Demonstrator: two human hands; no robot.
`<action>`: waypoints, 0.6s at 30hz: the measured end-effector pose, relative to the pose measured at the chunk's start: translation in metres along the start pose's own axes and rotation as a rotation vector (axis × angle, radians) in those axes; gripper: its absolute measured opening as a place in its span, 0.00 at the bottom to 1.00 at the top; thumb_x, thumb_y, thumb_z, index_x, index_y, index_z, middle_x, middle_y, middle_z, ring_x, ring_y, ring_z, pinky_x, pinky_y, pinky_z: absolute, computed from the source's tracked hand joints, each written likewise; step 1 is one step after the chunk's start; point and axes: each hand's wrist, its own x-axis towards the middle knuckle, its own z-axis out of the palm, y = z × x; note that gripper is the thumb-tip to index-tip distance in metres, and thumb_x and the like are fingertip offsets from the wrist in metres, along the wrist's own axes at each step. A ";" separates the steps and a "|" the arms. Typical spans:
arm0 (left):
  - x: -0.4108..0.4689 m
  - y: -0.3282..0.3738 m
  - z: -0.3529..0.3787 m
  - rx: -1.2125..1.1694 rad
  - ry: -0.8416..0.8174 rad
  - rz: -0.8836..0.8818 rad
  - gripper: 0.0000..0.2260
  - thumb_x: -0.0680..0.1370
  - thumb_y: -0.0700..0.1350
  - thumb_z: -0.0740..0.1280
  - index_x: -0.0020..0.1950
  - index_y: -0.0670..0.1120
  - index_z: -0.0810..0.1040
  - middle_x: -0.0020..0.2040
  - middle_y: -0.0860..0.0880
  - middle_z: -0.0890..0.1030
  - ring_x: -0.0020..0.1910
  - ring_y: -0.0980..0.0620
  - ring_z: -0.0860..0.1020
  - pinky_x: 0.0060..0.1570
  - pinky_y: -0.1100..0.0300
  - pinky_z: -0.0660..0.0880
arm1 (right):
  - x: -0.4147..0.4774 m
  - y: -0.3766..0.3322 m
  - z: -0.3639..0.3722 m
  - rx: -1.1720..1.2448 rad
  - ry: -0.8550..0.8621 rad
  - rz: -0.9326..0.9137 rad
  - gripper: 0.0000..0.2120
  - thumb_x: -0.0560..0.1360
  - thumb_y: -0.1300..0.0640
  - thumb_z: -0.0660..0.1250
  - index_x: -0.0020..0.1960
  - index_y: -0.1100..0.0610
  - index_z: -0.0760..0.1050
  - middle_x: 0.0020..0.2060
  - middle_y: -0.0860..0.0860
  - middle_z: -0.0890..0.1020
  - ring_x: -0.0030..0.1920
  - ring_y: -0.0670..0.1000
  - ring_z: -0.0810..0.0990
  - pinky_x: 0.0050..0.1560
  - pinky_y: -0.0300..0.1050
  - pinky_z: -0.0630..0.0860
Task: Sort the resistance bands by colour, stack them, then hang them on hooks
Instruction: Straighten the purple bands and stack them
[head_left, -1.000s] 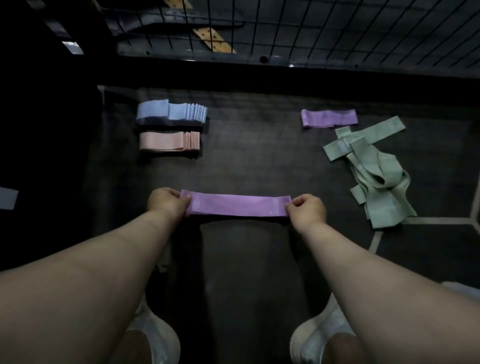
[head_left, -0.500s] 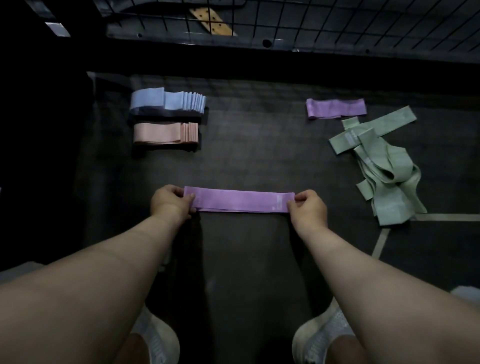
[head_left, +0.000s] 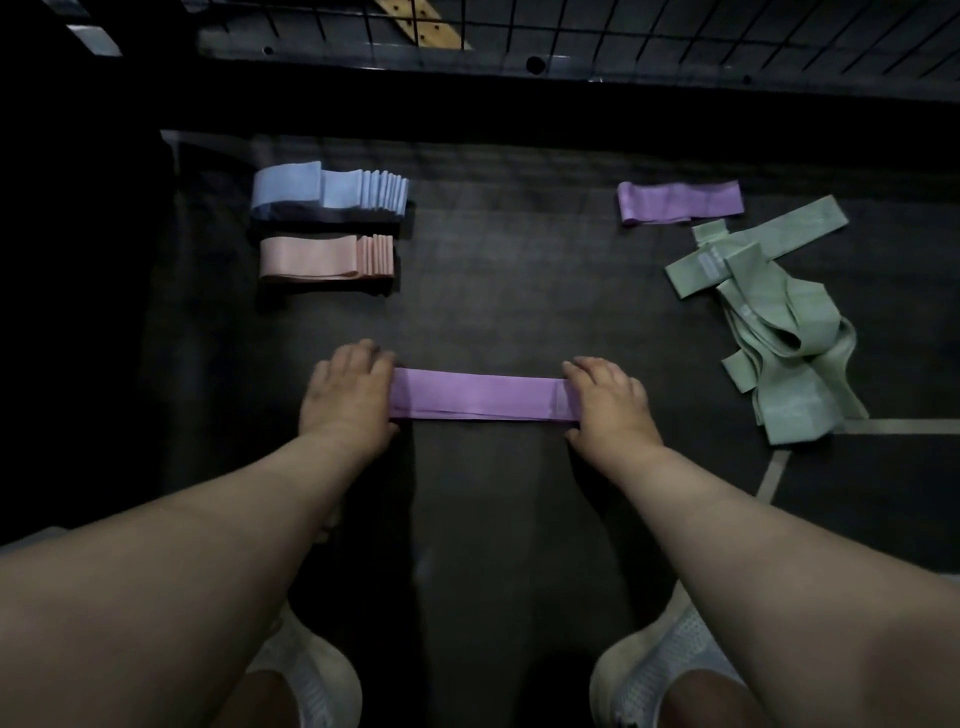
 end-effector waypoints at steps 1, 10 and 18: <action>0.001 -0.001 0.001 0.018 -0.026 0.054 0.38 0.71 0.54 0.73 0.77 0.52 0.60 0.76 0.48 0.60 0.75 0.46 0.60 0.70 0.53 0.59 | 0.002 0.001 0.000 -0.004 -0.013 -0.003 0.39 0.73 0.57 0.71 0.79 0.50 0.56 0.77 0.49 0.58 0.77 0.52 0.55 0.74 0.48 0.53; 0.000 -0.009 0.012 0.065 -0.002 0.087 0.27 0.77 0.49 0.66 0.75 0.53 0.64 0.70 0.49 0.68 0.68 0.47 0.67 0.65 0.53 0.62 | 0.014 0.010 0.004 0.029 0.022 -0.093 0.24 0.75 0.55 0.68 0.70 0.50 0.69 0.68 0.51 0.69 0.68 0.55 0.67 0.67 0.46 0.61; 0.005 -0.006 0.008 -0.032 -0.008 0.090 0.28 0.75 0.51 0.68 0.75 0.53 0.66 0.70 0.48 0.68 0.68 0.46 0.67 0.66 0.52 0.63 | 0.011 0.007 0.004 0.052 0.019 -0.096 0.25 0.76 0.54 0.68 0.71 0.50 0.68 0.66 0.51 0.69 0.66 0.56 0.68 0.68 0.47 0.63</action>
